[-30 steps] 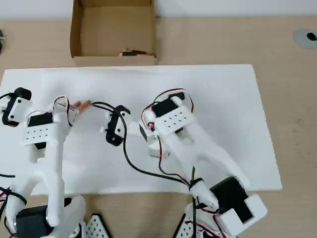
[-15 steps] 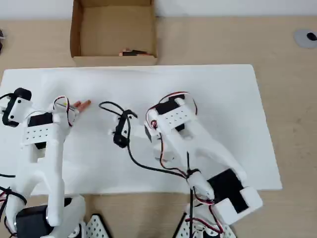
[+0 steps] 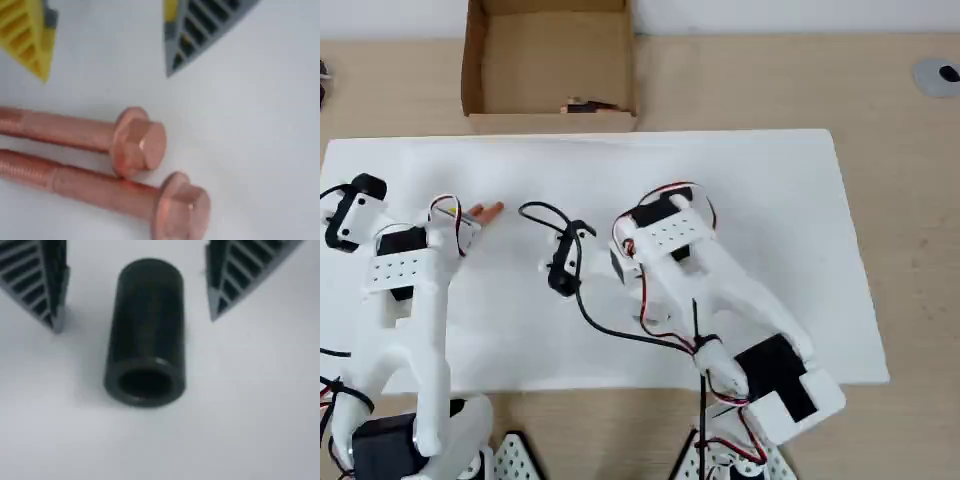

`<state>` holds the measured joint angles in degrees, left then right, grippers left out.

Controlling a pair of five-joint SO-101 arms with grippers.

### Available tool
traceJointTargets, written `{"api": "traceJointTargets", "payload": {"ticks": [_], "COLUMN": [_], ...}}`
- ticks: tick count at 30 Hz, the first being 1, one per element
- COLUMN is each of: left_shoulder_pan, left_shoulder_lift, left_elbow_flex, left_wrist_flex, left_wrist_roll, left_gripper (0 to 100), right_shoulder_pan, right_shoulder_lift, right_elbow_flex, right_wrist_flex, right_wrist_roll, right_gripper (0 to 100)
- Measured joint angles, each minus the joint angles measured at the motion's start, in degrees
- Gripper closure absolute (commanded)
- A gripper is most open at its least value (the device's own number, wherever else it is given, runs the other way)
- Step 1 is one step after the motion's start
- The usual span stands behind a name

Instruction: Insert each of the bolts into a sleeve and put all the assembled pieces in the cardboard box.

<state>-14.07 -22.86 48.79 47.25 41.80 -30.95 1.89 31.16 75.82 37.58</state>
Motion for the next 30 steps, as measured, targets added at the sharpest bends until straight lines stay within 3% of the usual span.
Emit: {"api": "traceJointTargets", "payload": {"ticks": [9, 21, 30], "left_shoulder_pan": [0.0, 0.0, 0.0], "left_shoulder_lift": [0.0, 0.0, 0.0], "left_elbow_flex": [0.0, 0.0, 0.0], "left_wrist_flex": [0.0, 0.0, 0.0], "left_wrist_roll": [0.0, 0.0, -0.1], "left_gripper": [83, 83, 83], "right_shoulder_pan": [0.3, 0.3, 0.3], "right_shoulder_lift": [0.6, 0.8, -8.3], "right_elbow_flex": [-1.7, -4.0, -10.4], "right_wrist_flex": [-1.0, 0.3, 9.4], "right_wrist_roll": [0.0, 0.0, -1.8], "right_gripper": [95.5, 98.8, 98.7]}}
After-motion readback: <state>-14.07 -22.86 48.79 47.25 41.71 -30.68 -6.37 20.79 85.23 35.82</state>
